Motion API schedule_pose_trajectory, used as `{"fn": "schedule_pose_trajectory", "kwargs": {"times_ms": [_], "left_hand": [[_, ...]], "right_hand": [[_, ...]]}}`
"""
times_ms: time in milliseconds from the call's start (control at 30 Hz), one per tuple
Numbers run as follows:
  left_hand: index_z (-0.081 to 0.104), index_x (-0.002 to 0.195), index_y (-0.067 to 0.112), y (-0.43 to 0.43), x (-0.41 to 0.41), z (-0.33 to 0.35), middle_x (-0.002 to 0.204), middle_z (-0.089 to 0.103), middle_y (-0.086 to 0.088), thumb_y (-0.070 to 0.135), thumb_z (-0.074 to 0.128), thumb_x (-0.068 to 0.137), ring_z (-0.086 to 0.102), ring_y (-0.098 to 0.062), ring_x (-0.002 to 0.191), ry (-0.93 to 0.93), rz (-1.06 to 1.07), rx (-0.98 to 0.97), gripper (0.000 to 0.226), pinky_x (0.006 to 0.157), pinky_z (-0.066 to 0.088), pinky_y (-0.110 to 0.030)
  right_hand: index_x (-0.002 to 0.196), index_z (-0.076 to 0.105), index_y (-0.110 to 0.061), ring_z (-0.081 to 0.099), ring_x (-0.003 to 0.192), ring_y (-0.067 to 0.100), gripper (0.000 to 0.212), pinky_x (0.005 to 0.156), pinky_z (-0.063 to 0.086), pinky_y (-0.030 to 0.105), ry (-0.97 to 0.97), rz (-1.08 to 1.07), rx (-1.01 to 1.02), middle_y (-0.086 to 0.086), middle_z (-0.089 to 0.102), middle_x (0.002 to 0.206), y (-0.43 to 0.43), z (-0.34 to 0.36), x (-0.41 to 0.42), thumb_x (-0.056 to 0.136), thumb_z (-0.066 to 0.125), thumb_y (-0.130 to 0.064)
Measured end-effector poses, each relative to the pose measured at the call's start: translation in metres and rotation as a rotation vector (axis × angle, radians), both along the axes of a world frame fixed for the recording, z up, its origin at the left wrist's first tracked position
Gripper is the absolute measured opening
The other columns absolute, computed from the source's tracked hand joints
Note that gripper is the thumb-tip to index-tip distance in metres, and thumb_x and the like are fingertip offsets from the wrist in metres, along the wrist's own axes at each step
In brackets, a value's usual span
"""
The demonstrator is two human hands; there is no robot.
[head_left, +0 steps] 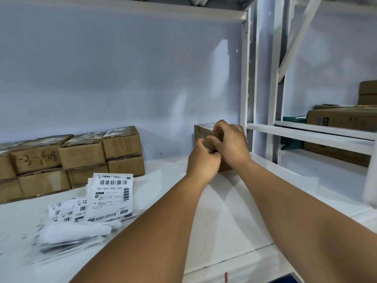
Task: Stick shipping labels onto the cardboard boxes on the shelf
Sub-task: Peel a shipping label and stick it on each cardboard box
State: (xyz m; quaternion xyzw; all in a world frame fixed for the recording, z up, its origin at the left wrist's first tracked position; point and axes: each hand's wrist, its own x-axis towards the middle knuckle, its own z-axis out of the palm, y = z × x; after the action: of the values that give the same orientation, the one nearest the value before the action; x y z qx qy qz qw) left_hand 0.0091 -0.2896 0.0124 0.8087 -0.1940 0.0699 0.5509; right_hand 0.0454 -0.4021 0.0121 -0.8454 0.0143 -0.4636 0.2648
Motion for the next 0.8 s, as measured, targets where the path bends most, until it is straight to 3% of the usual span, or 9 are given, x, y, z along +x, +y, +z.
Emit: {"fn": "schedule_pose_trajectory", "kwargs": {"times_ms": [167,267,467,633,733,800], "left_hand": [[0.033,0.132,0.02,-0.001,0.004,-0.001,0.109,0.054,0.001,0.021,0.047,0.093,0.05,-0.017,0.092,-0.011,0.019,-0.016,0.041,0.068,0.037,-0.023],[0.033,0.132,0.019,-0.001,0.005,-0.001,0.11,0.054,0.001,0.024,0.045,0.094,0.05,-0.017,0.091,-0.027,0.034,-0.014,0.041,0.069,0.037,-0.023],[0.034,0.132,0.019,-0.001,0.007,0.001,0.121,0.056,-0.003,0.031,0.045,0.095,0.053,-0.019,0.097,-0.049,0.084,-0.065,0.041,0.076,0.038,-0.025],[0.039,0.131,0.019,0.005,0.0,0.009,0.127,0.05,-0.002,0.017,0.05,0.091,0.052,-0.017,0.104,-0.201,0.152,-0.13,0.041,0.078,0.036,-0.021],[0.042,0.129,0.018,0.012,-0.007,0.017,0.128,0.048,-0.003,0.012,0.049,0.089,0.047,-0.019,0.117,-0.334,0.211,-0.031,0.04,0.081,0.036,-0.023],[0.044,0.127,0.02,0.022,-0.012,0.026,0.128,0.048,-0.003,0.016,0.047,0.09,0.044,-0.022,0.119,-0.39,0.263,0.147,0.037,0.08,0.04,-0.03]], "right_hand": [[0.131,0.043,-0.021,0.038,0.122,0.024,0.061,0.1,0.033,0.033,0.022,0.033,0.062,0.009,0.055,0.121,-0.002,-0.005,-0.005,0.078,0.071,-0.024],[0.136,0.04,-0.022,0.029,0.131,0.022,0.068,0.107,0.029,0.031,-0.016,0.031,0.074,0.008,0.049,0.13,-0.001,-0.004,-0.007,0.077,0.073,-0.026],[0.134,0.045,-0.02,0.029,0.132,0.025,0.058,0.111,0.024,0.037,-0.076,-0.048,0.035,0.006,0.049,0.132,0.004,-0.003,-0.012,0.081,0.066,-0.03],[0.13,0.051,-0.021,0.026,0.137,0.029,0.052,0.113,0.014,0.043,-0.111,-0.201,-0.061,0.007,0.044,0.14,0.01,-0.004,-0.016,0.082,0.065,-0.036],[0.124,0.057,-0.018,0.033,0.132,0.036,0.045,0.107,0.024,0.051,-0.158,-0.219,-0.059,0.014,0.046,0.137,0.019,-0.004,-0.024,0.084,0.056,-0.038],[0.114,0.063,-0.016,0.041,0.123,0.034,0.043,0.099,0.034,0.05,-0.208,-0.164,-0.103,0.014,0.054,0.125,0.029,0.001,-0.032,0.081,0.044,-0.036]]}}
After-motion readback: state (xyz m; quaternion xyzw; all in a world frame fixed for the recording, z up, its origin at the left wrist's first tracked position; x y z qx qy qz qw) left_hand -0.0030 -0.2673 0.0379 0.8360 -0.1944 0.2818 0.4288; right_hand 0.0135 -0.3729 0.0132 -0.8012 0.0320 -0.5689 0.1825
